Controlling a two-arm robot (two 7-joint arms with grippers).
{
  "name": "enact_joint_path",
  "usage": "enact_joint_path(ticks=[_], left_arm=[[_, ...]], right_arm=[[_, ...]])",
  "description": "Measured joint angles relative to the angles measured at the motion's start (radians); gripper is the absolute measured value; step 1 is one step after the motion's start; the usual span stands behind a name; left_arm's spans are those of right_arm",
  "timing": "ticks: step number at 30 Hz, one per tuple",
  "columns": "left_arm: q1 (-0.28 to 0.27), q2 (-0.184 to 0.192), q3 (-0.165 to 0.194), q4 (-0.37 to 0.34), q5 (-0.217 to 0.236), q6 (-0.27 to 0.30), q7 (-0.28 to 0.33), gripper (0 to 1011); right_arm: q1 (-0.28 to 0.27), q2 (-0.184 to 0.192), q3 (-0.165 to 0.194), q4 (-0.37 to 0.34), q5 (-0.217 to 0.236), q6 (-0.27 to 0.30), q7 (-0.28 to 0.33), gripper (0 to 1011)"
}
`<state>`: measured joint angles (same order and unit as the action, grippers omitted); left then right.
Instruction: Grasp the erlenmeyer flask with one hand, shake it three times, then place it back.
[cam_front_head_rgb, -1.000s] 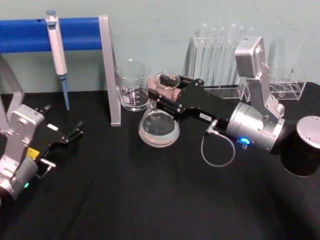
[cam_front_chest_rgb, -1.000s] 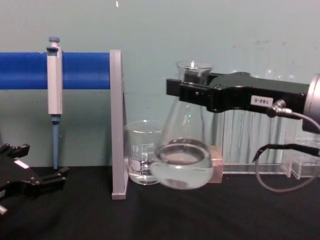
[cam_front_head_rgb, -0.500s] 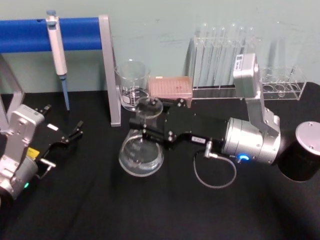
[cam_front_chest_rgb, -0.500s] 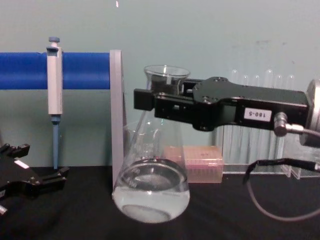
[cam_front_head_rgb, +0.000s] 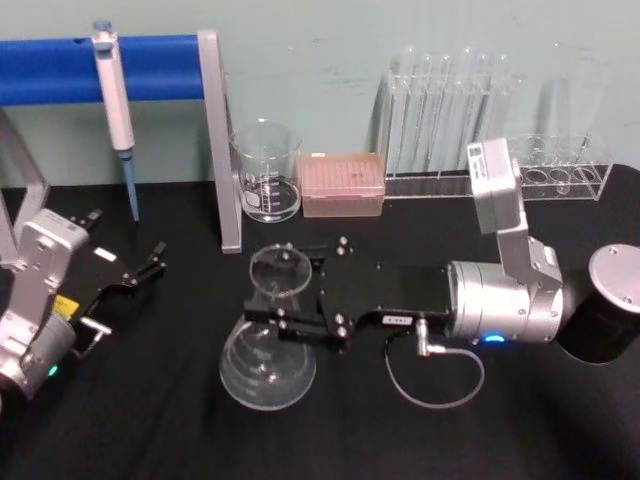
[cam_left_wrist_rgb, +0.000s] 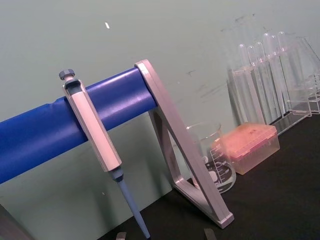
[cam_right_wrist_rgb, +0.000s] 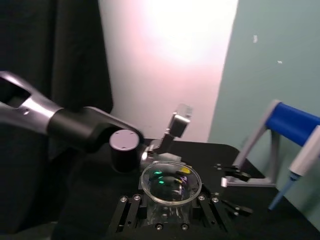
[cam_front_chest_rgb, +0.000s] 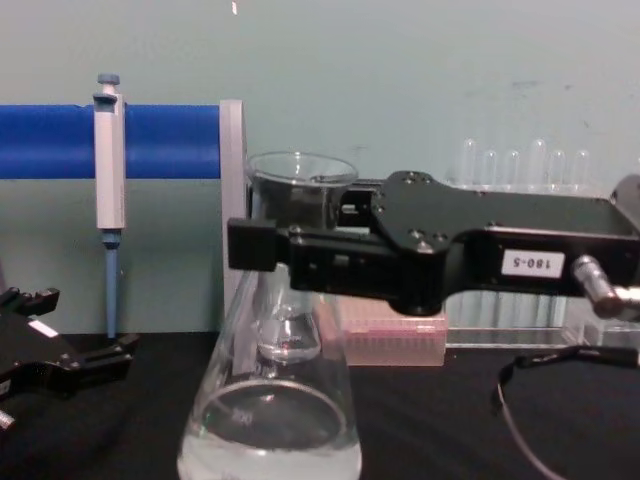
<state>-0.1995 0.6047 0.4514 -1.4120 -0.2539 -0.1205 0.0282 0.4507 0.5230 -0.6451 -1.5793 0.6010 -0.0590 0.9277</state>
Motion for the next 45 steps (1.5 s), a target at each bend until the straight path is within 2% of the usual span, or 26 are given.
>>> enact_joint_path(ticks=[7,13,20,23,25,26,27,36,45], left_arm=[[0.0,0.0,0.0,0.0,0.0,0.0,0.0,1001],[0.0,0.0,0.0,0.0,0.0,0.0,0.0,1001],[0.0,0.0,0.0,0.0,0.0,0.0,0.0,1001],[0.0,0.0,0.0,0.0,0.0,0.0,0.0,1001],[0.0,0.0,0.0,0.0,0.0,0.0,0.0,1001],[0.0,0.0,0.0,0.0,0.0,0.0,0.0,1001],[0.0,0.0,0.0,0.0,0.0,0.0,0.0,1001],[0.0,0.0,0.0,0.0,0.0,0.0,0.0,1001],[0.0,0.0,0.0,0.0,0.0,0.0,0.0,1001]], right_arm=[[0.009,0.011,-0.02,0.0,0.009,-0.011,0.019,453],[0.011,0.01,-0.022,0.005,0.01,-0.009,-0.035,456],[-0.001,-0.012,0.01,0.014,0.005,0.019,-0.19,456],[-0.007,-0.021,0.025,0.016,-0.002,0.027,-0.238,456],[-0.016,-0.035,0.046,0.02,-0.016,0.035,-0.304,456],[-0.016,-0.035,0.046,0.02,-0.016,0.035,-0.304,453],[-0.021,-0.043,0.059,0.023,-0.025,0.039,-0.338,456],[-0.041,-0.081,0.111,0.035,-0.089,0.054,-0.489,456],[-0.065,-0.131,0.167,0.053,-0.158,0.099,-0.661,456]])
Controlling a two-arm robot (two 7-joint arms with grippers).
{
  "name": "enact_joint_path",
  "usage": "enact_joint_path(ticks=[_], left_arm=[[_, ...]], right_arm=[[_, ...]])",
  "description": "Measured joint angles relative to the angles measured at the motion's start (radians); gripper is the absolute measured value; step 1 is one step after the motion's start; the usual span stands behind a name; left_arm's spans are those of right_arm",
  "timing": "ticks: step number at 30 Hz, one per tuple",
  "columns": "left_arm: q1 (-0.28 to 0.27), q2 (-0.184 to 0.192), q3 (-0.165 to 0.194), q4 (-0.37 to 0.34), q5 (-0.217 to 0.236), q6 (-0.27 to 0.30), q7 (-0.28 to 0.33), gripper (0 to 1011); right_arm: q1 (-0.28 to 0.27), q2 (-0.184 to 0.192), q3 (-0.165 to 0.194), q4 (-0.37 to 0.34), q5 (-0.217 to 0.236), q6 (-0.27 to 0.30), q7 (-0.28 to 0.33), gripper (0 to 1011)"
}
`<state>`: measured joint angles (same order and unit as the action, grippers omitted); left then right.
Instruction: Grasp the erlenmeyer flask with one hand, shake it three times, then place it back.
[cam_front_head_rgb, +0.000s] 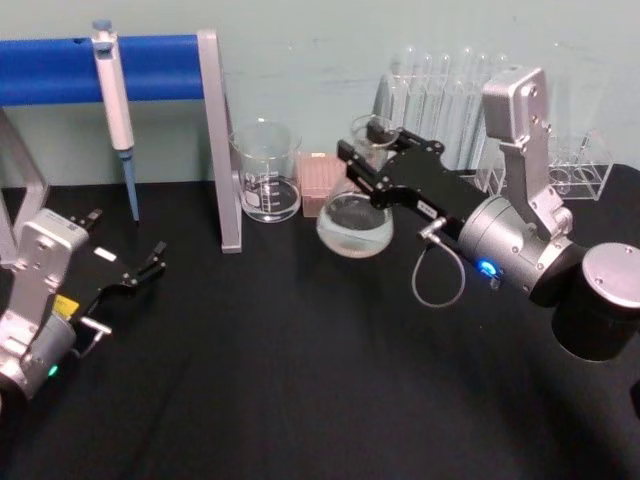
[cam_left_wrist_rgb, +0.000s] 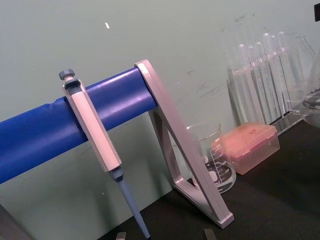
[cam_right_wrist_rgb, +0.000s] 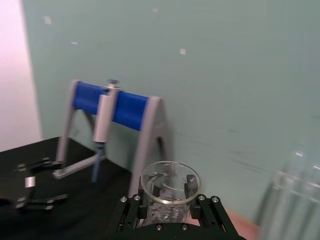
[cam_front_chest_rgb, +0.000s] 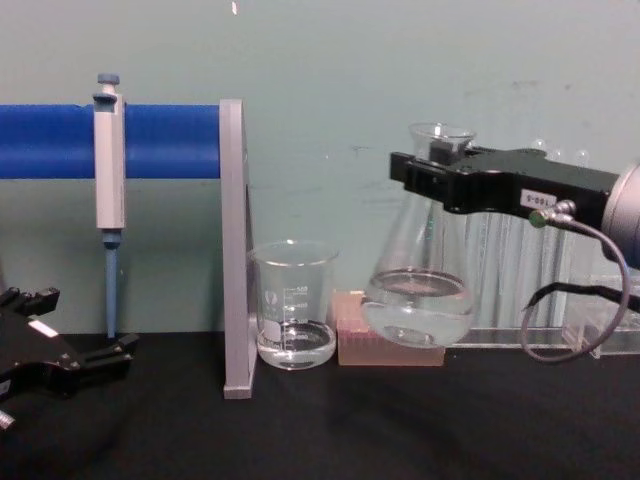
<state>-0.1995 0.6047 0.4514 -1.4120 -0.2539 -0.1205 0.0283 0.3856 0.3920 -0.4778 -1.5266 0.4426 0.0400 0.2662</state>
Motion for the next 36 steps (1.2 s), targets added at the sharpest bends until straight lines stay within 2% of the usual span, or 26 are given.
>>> enact_joint_path(ticks=[7,17,25,36], left_arm=[[0.0,0.0,0.0,0.0,0.0,0.0,0.0,1001],[0.0,0.0,0.0,0.0,0.0,0.0,0.0,1001],[0.0,0.0,0.0,0.0,0.0,0.0,0.0,1001],[0.0,0.0,0.0,0.0,0.0,0.0,0.0,1001]], right_arm=[[-0.012,-0.029,0.036,0.013,-0.028,0.025,-0.075,456],[-0.021,-0.053,0.067,0.023,-0.059,0.043,-0.106,453],[-0.027,-0.066,0.082,0.024,-0.076,0.052,-0.104,456],[-0.032,-0.076,0.092,0.015,-0.087,0.056,-0.054,456]])
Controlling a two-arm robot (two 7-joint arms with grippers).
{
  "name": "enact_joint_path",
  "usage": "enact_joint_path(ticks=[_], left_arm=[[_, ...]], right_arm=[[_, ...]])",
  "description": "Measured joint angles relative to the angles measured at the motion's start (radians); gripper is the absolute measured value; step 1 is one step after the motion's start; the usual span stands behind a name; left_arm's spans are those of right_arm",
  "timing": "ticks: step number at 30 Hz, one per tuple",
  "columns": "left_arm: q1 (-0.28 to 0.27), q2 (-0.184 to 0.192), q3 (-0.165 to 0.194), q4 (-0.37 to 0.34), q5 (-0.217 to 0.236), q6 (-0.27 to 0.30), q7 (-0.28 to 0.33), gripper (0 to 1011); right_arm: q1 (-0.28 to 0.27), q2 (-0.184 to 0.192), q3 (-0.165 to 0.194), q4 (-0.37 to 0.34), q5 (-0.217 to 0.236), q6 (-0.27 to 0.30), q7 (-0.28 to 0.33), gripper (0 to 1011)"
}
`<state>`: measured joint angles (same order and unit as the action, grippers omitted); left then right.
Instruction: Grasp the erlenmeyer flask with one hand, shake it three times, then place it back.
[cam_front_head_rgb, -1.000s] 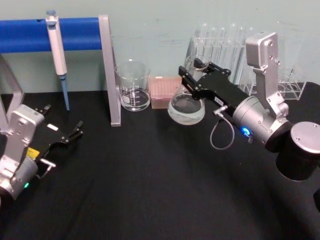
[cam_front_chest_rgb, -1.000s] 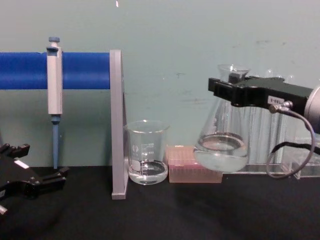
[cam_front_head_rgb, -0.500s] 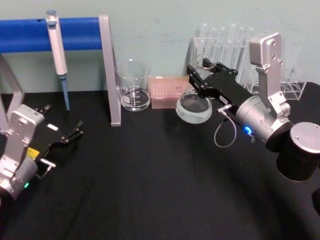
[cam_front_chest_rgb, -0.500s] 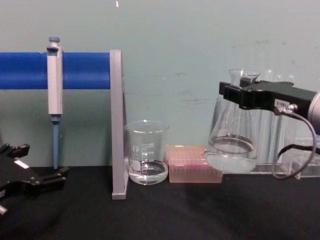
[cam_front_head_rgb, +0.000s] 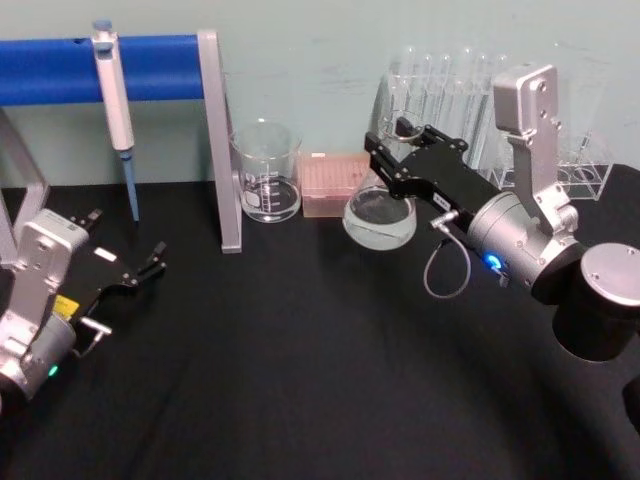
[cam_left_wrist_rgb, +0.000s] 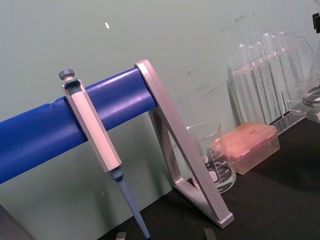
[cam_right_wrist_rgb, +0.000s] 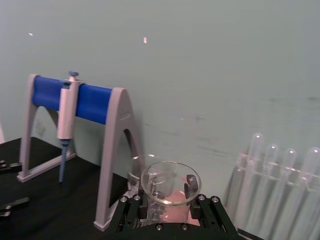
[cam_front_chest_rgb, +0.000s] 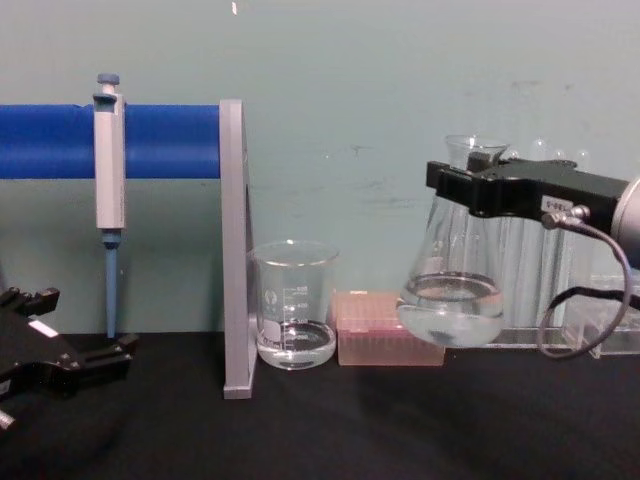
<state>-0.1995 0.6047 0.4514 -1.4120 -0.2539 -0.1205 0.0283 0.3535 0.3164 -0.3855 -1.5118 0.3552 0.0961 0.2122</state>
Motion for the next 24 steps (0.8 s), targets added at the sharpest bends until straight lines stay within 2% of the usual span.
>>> enact_joint_path(ticks=[4,12,13,19,24], left_arm=[[0.0,0.0,0.0,0.0,0.0,0.0,0.0,1001],[0.0,0.0,0.0,0.0,0.0,0.0,0.0,1001],[0.0,0.0,0.0,0.0,0.0,0.0,0.0,1001],[0.0,0.0,0.0,0.0,0.0,0.0,0.0,1001],[0.0,0.0,0.0,0.0,0.0,0.0,0.0,1001]], right_arm=[[-0.002,-0.001,0.0,-0.007,-0.001,0.0,0.032,456],[-0.004,0.014,-0.013,-0.025,0.009,-0.002,0.148,456],[-0.004,0.014,-0.013,-0.025,0.009,-0.002,0.148,456],[0.007,0.053,-0.046,-0.041,0.039,-0.031,0.273,453],[0.018,0.081,-0.076,-0.05,0.065,-0.056,0.351,456]])
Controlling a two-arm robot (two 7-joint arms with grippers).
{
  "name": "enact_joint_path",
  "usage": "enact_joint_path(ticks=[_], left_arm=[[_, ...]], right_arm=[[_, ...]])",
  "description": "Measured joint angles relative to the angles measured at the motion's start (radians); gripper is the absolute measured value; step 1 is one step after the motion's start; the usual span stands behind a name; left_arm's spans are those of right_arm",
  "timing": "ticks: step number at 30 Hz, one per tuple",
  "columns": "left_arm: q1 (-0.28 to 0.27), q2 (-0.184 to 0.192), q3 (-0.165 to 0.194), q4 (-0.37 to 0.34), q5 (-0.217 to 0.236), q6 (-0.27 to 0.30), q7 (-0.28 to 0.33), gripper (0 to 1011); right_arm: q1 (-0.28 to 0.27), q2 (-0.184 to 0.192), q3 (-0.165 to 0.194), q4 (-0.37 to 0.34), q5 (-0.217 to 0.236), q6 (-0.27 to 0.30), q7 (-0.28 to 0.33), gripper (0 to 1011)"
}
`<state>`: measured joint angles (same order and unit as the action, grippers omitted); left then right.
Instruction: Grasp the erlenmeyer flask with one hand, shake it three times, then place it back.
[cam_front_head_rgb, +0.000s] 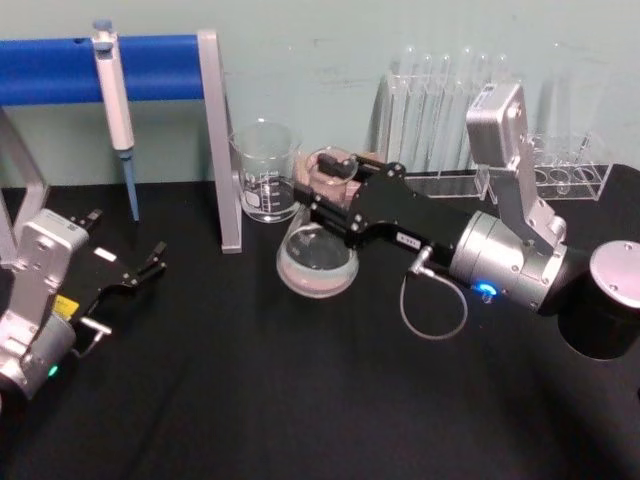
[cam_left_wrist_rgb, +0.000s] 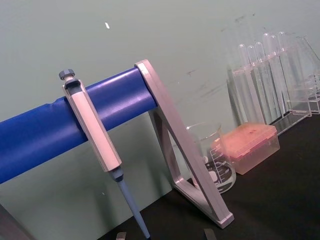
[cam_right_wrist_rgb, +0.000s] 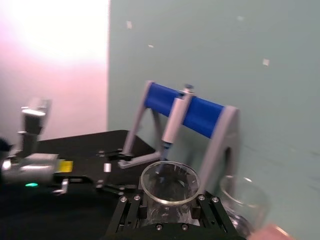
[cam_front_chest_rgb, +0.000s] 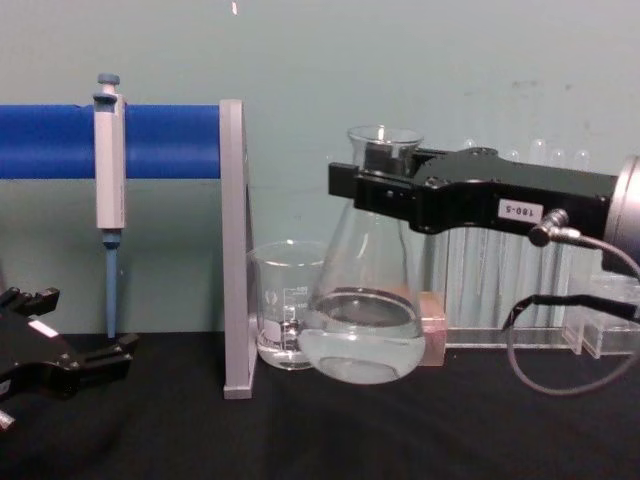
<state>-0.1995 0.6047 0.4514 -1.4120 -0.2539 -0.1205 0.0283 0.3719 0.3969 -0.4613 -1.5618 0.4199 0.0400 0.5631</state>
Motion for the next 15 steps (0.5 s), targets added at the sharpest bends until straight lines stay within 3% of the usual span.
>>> enact_joint_path(ticks=[15], left_arm=[[0.0,0.0,0.0,0.0,0.0,0.0,0.0,1001]], right_arm=[[0.036,0.061,-0.076,-0.007,0.066,-0.07,0.187,453]])
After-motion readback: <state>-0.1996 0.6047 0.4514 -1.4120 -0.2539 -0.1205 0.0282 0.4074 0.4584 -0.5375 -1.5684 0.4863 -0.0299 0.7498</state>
